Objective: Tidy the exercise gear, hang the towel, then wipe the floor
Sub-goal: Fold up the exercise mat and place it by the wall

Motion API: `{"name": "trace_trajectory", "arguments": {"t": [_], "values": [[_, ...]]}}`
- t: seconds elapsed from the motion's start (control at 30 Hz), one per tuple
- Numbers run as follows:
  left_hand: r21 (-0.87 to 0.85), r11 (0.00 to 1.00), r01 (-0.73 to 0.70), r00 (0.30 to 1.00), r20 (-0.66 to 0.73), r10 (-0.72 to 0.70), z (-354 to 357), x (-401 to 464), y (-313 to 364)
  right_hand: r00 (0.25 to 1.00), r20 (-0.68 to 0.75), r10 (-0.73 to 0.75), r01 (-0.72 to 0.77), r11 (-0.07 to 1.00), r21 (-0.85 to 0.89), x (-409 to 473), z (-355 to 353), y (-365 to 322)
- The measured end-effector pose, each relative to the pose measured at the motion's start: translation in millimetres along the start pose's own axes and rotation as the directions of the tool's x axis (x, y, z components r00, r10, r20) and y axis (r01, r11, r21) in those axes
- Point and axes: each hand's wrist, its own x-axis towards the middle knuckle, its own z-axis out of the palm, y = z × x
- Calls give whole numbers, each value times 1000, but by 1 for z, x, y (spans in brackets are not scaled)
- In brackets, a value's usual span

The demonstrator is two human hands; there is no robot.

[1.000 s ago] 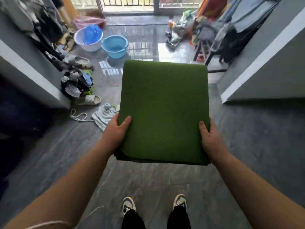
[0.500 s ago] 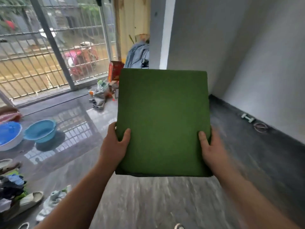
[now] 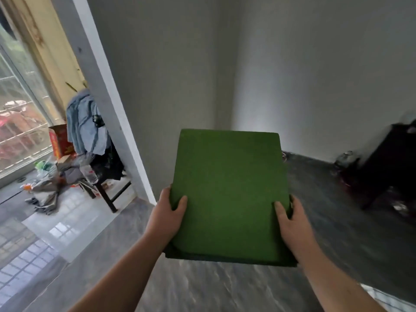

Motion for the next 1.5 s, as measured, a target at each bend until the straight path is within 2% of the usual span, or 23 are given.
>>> {"name": "trace_trajectory", "arguments": {"t": [0.17,0.3,0.43,0.6,0.93,1.2,1.5], "values": [[-4,1000,2,999,39,-1,67,69,29,999,-2,42,-42,999,8,85,-21,9],[9,1000,20,999,29,-20,95,126,42,999,7,54,-54,998,-13,149,-15,6],[8,999,42,999,19,-42,112,195,44,1000,19,19,-19,1000,-15,215,11,-8],[30,999,38,999,27,-38,130,305,41,999,10,46,-46,998,-42,308,65,-28],[74,997,-16,985,172,3,164,562,66,983,-94,158,-162,986,-37,501,161,-86],[123,992,-41,956,293,3,223,699,97,958,-134,253,-252,967,28,625,179,-101],[135,990,-32,952,306,-11,317,855,120,962,-91,258,-251,965,80,809,208,-89]]}}
